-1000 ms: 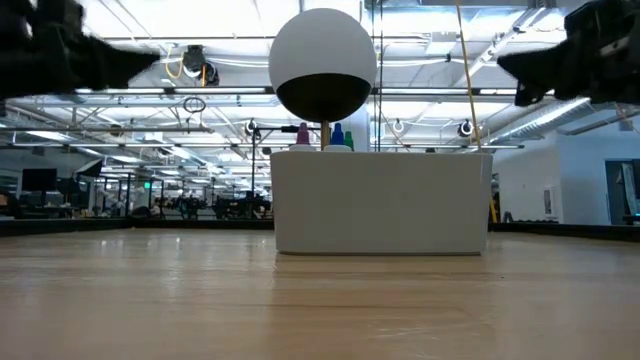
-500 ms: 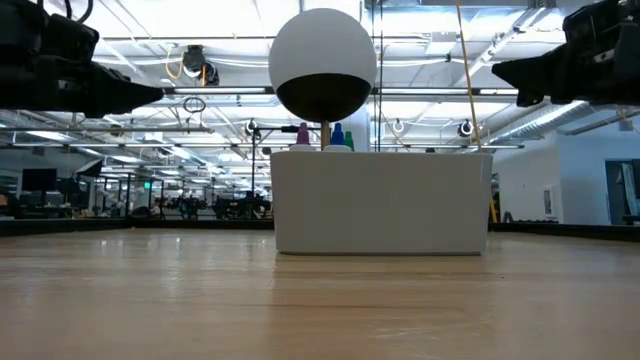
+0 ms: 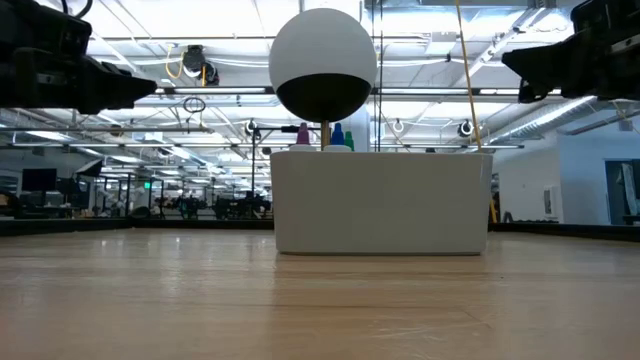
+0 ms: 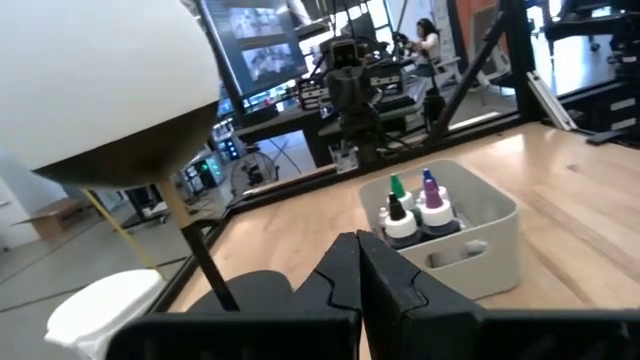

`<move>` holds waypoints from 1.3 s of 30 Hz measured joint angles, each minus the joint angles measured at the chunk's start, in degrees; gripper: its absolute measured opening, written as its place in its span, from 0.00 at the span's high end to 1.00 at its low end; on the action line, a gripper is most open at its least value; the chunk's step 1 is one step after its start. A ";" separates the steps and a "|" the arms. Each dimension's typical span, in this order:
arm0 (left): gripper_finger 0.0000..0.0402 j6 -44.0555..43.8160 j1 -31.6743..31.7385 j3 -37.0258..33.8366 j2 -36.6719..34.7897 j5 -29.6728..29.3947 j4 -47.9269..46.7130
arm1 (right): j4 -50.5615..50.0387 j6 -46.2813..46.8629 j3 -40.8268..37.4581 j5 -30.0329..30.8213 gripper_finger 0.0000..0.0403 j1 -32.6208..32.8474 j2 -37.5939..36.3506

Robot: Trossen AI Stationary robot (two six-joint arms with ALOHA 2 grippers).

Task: Pick & Place food coloring
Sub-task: Return to Home Position

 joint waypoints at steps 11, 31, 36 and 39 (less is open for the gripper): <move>1.00 0.99 -4.69 0.00 0.00 -6.21 -1.01 | 2.08 -9.97 -0.04 0.10 1.00 7.87 -0.03; 1.00 0.30 -3.03 0.00 3.57 -3.62 -0.83 | -2.89 -2.31 -0.04 4.50 1.00 5.74 -0.06; 1.00 -0.72 -3.03 -0.02 3.76 -3.48 -0.12 | -1.58 -2.31 -0.04 8.36 1.00 5.76 -0.08; 1.00 -1.42 -3.03 -0.09 3.76 -3.31 0.64 | -1.44 -1.01 -0.04 12.21 1.00 5.74 -0.08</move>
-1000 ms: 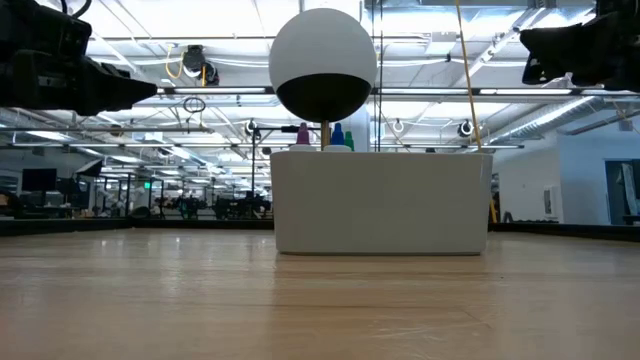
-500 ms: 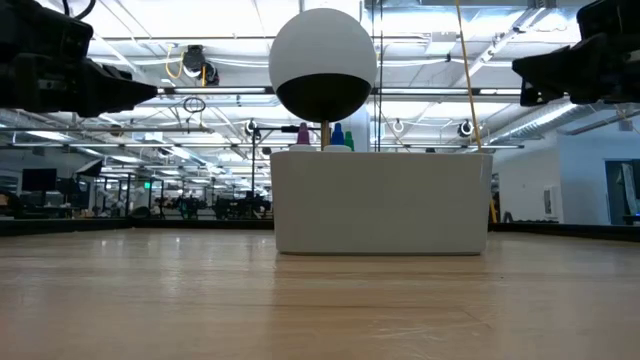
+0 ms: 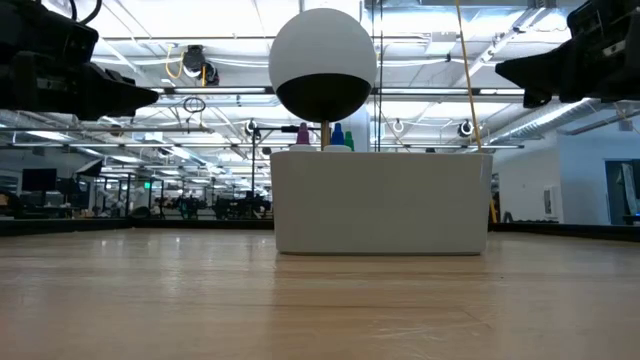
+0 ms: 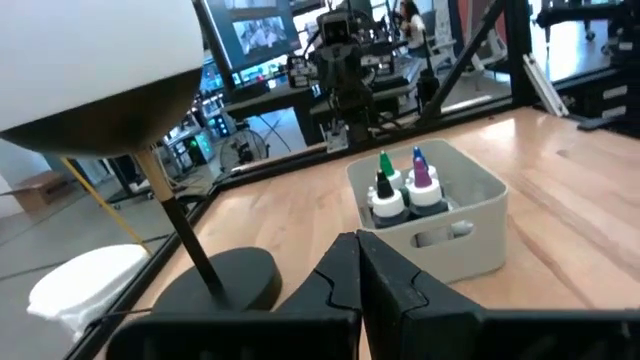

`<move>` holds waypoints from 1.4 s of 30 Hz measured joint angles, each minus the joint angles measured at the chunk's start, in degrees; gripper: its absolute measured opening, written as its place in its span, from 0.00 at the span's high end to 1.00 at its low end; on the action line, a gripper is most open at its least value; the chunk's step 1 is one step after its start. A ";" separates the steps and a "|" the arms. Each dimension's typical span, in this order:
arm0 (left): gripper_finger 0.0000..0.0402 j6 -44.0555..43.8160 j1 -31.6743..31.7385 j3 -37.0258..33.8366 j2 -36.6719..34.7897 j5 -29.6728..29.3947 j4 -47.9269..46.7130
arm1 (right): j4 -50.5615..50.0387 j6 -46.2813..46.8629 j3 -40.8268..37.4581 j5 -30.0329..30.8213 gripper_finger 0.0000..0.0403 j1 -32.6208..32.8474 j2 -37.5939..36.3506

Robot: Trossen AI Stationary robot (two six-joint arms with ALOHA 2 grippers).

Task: Pick & Place food coloring
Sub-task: Return to Home Position

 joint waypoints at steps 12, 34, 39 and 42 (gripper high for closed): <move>0.94 -3.99 0.00 0.00 0.02 -3.59 -0.01 | 0.05 2.56 0.00 1.08 1.00 0.00 0.02; 0.88 -10.01 0.00 0.00 0.02 -3.50 0.08 | 0.04 3.28 0.00 1.08 1.00 0.00 0.02; 0.85 -10.00 0.00 0.00 0.00 -3.50 0.10 | 0.05 3.30 0.00 1.08 1.00 0.00 0.02; 0.85 -10.00 0.00 0.00 0.00 -3.50 0.10 | 0.05 3.30 0.00 1.06 1.00 0.00 0.02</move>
